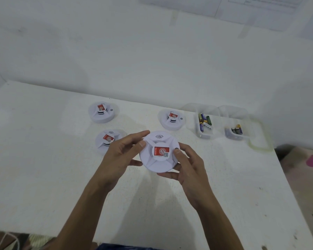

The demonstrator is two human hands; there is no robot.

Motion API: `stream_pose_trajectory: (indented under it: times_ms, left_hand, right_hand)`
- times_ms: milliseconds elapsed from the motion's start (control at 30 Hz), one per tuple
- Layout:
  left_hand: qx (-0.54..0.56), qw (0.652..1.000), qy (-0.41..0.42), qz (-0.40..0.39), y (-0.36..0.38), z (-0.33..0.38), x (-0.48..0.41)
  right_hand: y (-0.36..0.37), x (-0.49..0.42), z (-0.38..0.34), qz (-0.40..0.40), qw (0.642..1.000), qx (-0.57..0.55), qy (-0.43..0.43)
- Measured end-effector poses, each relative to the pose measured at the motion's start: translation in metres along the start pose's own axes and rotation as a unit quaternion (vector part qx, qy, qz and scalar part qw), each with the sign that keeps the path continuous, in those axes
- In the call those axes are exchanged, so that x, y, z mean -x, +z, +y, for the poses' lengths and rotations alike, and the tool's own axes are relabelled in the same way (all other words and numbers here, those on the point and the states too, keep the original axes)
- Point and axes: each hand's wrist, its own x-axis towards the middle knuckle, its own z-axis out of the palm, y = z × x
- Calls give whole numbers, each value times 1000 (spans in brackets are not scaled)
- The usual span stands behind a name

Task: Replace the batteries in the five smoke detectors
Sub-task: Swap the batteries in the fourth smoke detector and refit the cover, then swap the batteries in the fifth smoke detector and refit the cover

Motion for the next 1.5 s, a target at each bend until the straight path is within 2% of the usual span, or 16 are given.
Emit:
stream_pose_trajectory:
  times_ms: [367,500,600,733,833,933,1067,1167,1300,1500]
  left_hand:
    - [8,1000,-11,2,-7,-3,-4]
    - [28,999,-22,30,-15,-4,-10]
    - [45,996,-22,73,-22,-6,-19]
    - [50,991,-13,123,-31,-9,-42]
    - [19,990,0,143,-36,-12,-69]
    - [-40,991,1,125,-44,-23,-105]
    - [-171,981,-7,89,-53,-35,-149]
    - [-224,971,-35,76,-55,-42,-173]
    - [-308,948,-75,27,-58,-59,-195]
    - [-323,944,-65,1,-60,-68,-203]
  right_hand:
    - [7,-5,0,2,999,-33,11]
    - [13,-13,-2,-8,1000,-11,-1]
    - [19,-25,0,-19,999,42,-20]
    - [30,-50,1,-41,974,209,-82]
    - [35,-76,-2,-63,955,268,-107]
    - [41,-109,-4,-40,935,333,-113]
    - [48,-155,2,-29,913,401,-67]
    - [54,-184,15,-21,894,446,-30]
    - [59,-210,32,-18,888,459,11]
    - [65,-231,47,-11,867,497,9]
